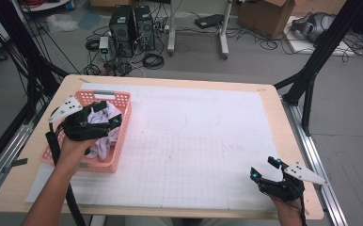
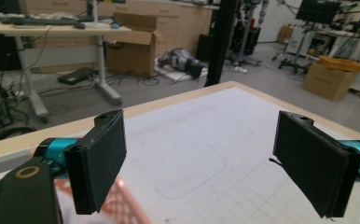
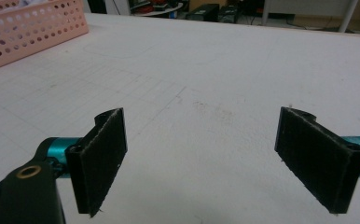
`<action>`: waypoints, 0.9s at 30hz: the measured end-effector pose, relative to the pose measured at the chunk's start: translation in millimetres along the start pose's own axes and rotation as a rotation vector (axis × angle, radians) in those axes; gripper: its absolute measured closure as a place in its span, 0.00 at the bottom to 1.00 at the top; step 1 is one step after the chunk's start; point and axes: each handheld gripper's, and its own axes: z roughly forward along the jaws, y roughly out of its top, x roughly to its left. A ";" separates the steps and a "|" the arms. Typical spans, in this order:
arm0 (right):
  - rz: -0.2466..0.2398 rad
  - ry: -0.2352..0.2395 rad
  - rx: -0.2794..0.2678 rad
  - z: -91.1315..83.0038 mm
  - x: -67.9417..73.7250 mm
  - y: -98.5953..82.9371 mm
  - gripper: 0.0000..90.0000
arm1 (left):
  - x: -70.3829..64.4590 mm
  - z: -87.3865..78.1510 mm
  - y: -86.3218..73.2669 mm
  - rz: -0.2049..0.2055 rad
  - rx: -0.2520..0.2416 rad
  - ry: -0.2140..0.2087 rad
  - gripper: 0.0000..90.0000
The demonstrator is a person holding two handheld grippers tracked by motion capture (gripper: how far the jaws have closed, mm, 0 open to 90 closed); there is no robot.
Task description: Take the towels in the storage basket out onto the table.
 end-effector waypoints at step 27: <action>-0.014 0.004 0.035 2.0 2.3 -3.5 0.17 | 69.5 26.7 -52.1 -0.078 0.473 0.314 0.20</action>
